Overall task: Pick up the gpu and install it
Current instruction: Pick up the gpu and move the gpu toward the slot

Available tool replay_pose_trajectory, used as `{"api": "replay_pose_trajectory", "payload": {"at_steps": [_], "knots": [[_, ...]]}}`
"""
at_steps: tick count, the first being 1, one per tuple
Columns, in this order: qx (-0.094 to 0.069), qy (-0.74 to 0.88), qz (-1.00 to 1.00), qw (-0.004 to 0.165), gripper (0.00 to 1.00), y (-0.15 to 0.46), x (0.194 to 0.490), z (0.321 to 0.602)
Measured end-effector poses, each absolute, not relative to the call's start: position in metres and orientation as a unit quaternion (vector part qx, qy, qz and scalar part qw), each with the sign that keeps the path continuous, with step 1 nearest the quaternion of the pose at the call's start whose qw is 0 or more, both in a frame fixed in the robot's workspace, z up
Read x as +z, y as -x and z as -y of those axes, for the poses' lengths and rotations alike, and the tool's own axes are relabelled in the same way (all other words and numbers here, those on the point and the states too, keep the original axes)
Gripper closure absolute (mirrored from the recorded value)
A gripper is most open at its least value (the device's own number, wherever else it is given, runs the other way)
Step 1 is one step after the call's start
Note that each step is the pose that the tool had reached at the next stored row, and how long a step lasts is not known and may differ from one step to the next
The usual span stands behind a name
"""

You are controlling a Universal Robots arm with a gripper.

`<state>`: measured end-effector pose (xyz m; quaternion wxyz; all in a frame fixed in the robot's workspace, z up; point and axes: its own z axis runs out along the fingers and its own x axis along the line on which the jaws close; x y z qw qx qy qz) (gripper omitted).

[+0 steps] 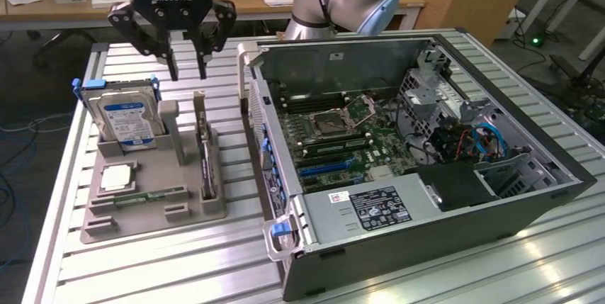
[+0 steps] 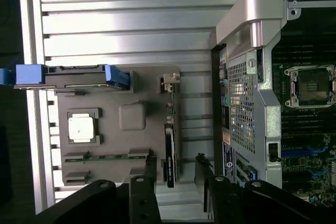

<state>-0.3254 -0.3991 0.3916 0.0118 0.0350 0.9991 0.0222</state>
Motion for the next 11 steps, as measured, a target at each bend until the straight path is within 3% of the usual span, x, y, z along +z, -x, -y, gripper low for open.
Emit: {"api": "replay_pose_trajectory", "payload": {"at_steps": [3, 5, 7, 8, 11], "knots": [[0.022, -0.035, -0.999, 0.012, 0.47, 0.3254, 0.3916, 0.3991], [0.021, -0.034, -0.999, 0.012, 0.42, 0.3255, 0.3911, 0.3987], [0.021, -0.03, -0.999, 0.012, 0.42, 0.3254, 0.3889, 0.3977], [0.021, -0.026, -0.999, 0.012, 0.35, 0.3253, 0.3878, 0.3976], [0.016, -0.021, -1.0, 0.01, 0.35, 0.3254, 0.3855, 0.3974]]}}
